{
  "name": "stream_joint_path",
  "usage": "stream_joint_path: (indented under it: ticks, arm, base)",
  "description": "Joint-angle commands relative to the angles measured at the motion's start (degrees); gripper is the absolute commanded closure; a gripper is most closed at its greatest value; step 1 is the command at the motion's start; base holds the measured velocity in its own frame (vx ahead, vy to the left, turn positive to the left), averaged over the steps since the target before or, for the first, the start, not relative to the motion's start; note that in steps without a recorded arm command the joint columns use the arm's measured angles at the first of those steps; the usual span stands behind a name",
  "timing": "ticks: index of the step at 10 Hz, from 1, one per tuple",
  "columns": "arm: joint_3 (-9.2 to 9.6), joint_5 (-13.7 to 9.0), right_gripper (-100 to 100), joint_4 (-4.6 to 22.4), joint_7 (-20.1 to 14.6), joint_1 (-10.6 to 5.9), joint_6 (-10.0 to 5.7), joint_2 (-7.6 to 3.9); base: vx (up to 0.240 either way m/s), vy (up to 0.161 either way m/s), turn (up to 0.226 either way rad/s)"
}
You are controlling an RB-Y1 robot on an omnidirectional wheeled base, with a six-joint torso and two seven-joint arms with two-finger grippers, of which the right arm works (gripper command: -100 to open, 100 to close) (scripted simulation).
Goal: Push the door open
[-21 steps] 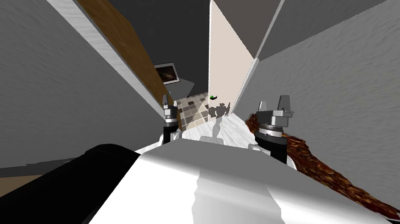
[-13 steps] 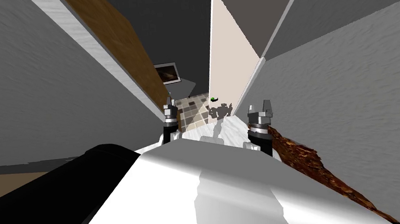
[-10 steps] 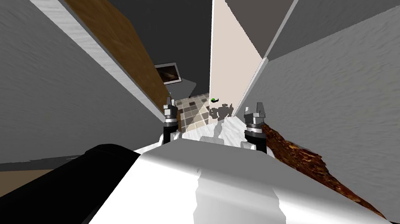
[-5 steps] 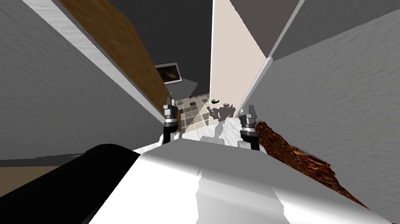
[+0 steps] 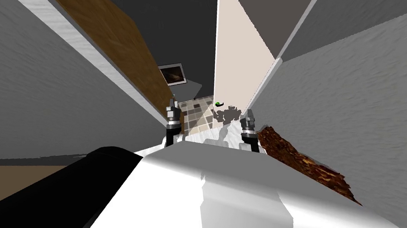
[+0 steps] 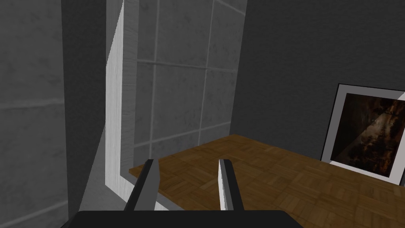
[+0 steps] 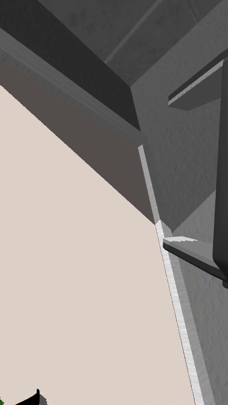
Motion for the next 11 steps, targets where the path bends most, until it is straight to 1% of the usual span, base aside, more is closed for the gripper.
stream_joint_path:
  ticks: [1, 2, 3, 6, 7, 8, 9, 10, 11]
  arm:
    - [0.43, -0.2, -100, 2.6, 0.3, -0.74, -0.37, -0.06]
    - [0.73, -0.3, -100, 4.0, 0.5, -1.61, -0.76, -0.08]
    - [0.73, -0.3, -100, 4.9, 0.5, -1.61, -0.76, -0.08]
    - [1.67, -0.7, -100, 11.0, 1.3, -4.30, -1.95, -0.03]
    - [1.67, -0.7, -100, 11.9, 1.3, -4.30, -1.95, -0.03]
    - [1.99, -0.8, -100, 13.3, 1.5, -5.20, -2.34, 0.00]
    - [1.99, -0.8, -100, 14.3, 1.5, -5.20, -2.34, 0.00]
    - [2.30, -1.0, -100, 16.4, 1.8, -6.10, -2.74, 0.07]
    - [2.30, -1.0, -100, 16.7, 1.8, -6.10, -2.74, 0.07]
  base:
    - [0.057, -0.032, 0.050]
    - [0.073, -0.042, 0.084]
    - [0.055, -0.033, 0.026]
    - [0.069, -0.053, 0.070]
    - [0.064, -0.041, 0.024]
    - [0.063, -0.032, 0.048]
    - [0.047, -0.026, 0.029]
    - [0.038, -0.032, 0.043]
    - [0.032, -0.028, 0.029]
